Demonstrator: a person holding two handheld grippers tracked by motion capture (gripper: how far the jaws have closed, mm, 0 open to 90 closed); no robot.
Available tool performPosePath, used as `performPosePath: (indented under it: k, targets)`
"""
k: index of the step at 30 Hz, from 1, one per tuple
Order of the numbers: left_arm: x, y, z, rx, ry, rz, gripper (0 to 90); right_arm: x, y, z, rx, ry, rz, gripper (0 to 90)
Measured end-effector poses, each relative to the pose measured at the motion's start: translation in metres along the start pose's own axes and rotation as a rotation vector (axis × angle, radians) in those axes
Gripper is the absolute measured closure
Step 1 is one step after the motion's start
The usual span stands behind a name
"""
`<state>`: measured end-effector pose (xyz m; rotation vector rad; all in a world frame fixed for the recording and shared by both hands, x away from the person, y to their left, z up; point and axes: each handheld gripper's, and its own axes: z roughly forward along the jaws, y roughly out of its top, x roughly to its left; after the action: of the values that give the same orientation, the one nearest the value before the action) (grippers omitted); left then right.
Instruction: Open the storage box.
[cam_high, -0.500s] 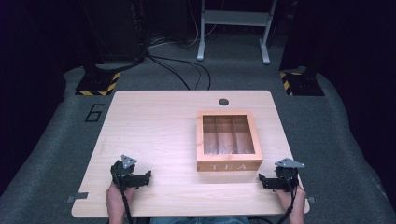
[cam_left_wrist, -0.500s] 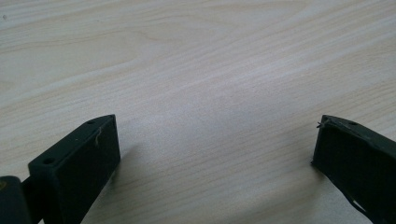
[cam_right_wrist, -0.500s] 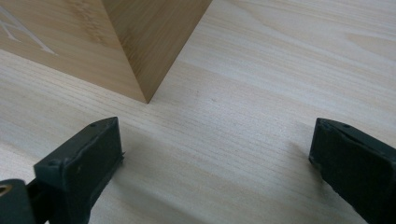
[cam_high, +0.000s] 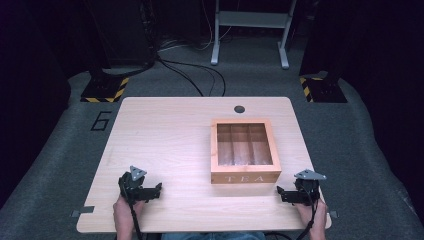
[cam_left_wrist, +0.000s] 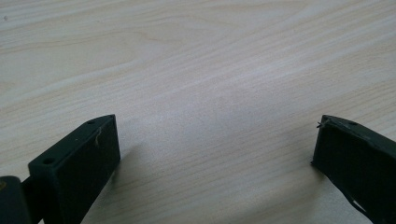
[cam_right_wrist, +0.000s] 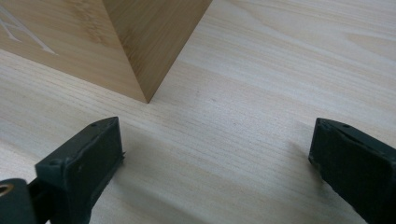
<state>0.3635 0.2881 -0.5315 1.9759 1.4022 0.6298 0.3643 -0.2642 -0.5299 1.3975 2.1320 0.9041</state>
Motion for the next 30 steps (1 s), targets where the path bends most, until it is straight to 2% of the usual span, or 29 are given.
performPosePath:
  k: [3,9,10,13,14,17,21,26,30]
  targets:
    - [-0.001,0.000,0.001,-0.010,0.005,-0.008,0.4,0.000,0.000,0.000,-0.006,0.002,-0.002,2.6]
    - [-0.001,0.000,0.000,-0.004,0.007,0.002,0.4,0.000,0.000,0.000,-0.001,0.008,-0.002,0.3]
    - [0.000,0.000,0.000,-0.002,0.005,0.002,0.4,0.000,0.001,0.000,0.015,0.011,-0.004,0.0]
    - [-0.001,0.000,0.000,-0.003,0.004,0.000,0.4,-0.001,0.002,0.000,0.010,0.026,-0.005,0.0]
    - [-0.001,0.000,0.000,-0.003,0.006,0.001,0.4,0.000,0.003,-0.001,0.018,0.047,0.016,0.0]
    - [-0.001,0.000,0.000,-0.005,0.005,-0.002,0.4,0.002,0.007,-0.004,-0.013,0.075,0.007,0.0]
    - [-0.001,0.000,0.000,-0.006,0.007,-0.001,0.4,0.011,0.021,-0.012,-0.062,0.120,-0.008,0.0]
    - [0.000,0.000,0.000,-0.005,0.009,0.002,0.4,0.018,0.035,-0.012,-0.094,0.142,-0.041,0.9]
    - [0.000,0.000,0.000,-0.001,0.004,0.001,0.4,0.022,0.041,-0.012,-0.105,0.145,-0.047,4.3]
